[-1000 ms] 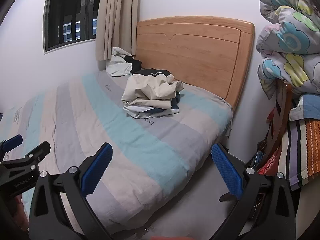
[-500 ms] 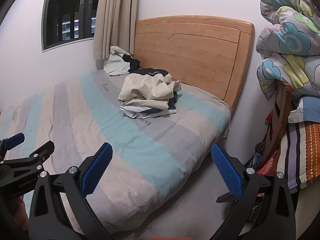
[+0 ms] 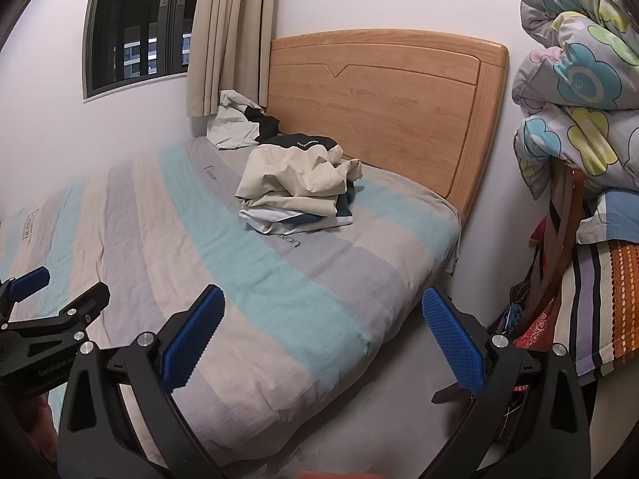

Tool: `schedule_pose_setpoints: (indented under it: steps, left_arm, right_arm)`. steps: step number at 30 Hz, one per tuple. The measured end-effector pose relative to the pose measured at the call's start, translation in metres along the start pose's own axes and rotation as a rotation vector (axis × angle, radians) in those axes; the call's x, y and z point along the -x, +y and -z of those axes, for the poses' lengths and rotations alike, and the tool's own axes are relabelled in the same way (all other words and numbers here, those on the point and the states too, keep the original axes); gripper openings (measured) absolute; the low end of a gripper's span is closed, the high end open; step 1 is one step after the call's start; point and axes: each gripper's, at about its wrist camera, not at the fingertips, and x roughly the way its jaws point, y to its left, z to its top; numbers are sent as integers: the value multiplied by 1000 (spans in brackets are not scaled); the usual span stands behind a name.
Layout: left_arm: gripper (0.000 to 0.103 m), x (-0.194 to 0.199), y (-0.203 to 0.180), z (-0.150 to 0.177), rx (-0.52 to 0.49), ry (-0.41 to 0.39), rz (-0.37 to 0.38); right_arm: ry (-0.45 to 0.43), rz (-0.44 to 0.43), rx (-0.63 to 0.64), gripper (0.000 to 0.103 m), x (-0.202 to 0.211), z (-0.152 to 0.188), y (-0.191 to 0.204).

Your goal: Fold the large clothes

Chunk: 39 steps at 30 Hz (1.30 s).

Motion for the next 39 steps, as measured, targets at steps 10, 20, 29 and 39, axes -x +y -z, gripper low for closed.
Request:
schedule_pose_setpoints:
  steps: [10, 20, 29, 39]
  left_arm:
    - [97, 4, 1, -2, 15, -11, 20]
    - [97, 0, -2, -4, 18, -16, 39]
    - [97, 2, -12, -8, 7, -30, 42]
    - [97, 5, -19, -18, -3, -43, 36]
  right_arm:
    - [-1, -4, -3, 95, 0, -1, -1]
    - [11, -27, -8, 95, -6, -5, -6]
    - [9, -20, -8, 95, -6, -7, -10]
    - [-5, -19, -9, 95, -7, -14, -15]
